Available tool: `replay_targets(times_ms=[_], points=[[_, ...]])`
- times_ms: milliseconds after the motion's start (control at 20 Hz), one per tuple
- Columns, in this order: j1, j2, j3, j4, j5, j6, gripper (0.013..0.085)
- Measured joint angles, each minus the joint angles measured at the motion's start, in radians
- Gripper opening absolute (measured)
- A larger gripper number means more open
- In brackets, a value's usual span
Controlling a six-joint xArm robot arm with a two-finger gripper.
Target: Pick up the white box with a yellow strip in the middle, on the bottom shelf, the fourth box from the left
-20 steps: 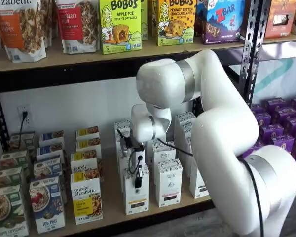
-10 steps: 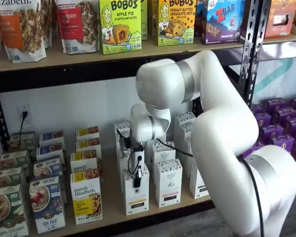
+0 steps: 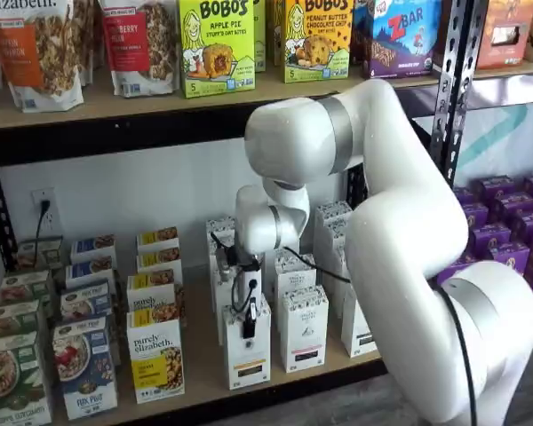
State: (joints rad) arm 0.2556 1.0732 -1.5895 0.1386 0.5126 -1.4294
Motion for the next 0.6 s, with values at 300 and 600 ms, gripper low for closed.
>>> replay_targets(times_ms=[300, 600], points=[[0.010, -0.094, 0.130, 0.019, -0.012, -0.010, 0.0530], [0.021, -0.194, 0.283, 0.037, -0.070, -0.020, 0.0530]])
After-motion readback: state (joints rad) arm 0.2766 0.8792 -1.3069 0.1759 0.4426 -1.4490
